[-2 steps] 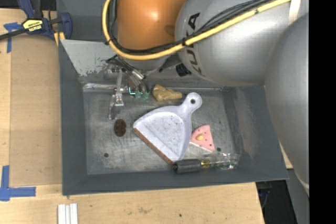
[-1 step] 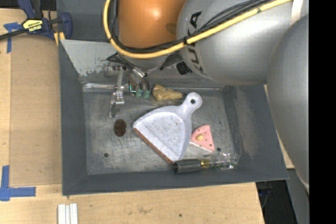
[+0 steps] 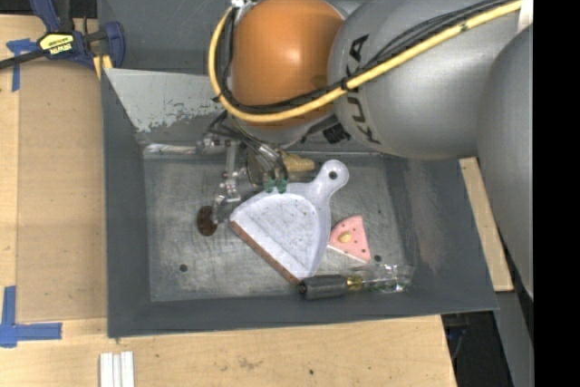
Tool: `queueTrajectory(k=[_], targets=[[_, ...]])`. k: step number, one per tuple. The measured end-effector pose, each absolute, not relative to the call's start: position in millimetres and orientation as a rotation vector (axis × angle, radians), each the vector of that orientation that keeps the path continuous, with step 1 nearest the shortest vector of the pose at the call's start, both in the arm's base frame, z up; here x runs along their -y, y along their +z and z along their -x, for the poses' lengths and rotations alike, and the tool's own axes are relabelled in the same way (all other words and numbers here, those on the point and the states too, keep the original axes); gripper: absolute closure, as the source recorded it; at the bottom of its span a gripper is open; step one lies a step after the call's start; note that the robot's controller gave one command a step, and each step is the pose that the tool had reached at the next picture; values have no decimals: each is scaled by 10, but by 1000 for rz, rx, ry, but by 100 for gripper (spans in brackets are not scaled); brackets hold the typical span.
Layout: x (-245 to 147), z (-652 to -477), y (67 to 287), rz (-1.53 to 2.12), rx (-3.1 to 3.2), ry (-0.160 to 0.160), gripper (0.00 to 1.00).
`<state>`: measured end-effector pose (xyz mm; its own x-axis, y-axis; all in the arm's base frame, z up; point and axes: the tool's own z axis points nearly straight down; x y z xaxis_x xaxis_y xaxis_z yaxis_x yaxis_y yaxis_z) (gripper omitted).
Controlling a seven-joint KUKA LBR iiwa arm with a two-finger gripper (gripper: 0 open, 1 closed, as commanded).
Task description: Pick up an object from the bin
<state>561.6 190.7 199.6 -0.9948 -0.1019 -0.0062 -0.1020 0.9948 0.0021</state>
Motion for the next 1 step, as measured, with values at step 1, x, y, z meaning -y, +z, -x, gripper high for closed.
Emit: queueTrajectory(k=[1], targets=[[-1616,-5602,1613,121,-3136,1,0]])
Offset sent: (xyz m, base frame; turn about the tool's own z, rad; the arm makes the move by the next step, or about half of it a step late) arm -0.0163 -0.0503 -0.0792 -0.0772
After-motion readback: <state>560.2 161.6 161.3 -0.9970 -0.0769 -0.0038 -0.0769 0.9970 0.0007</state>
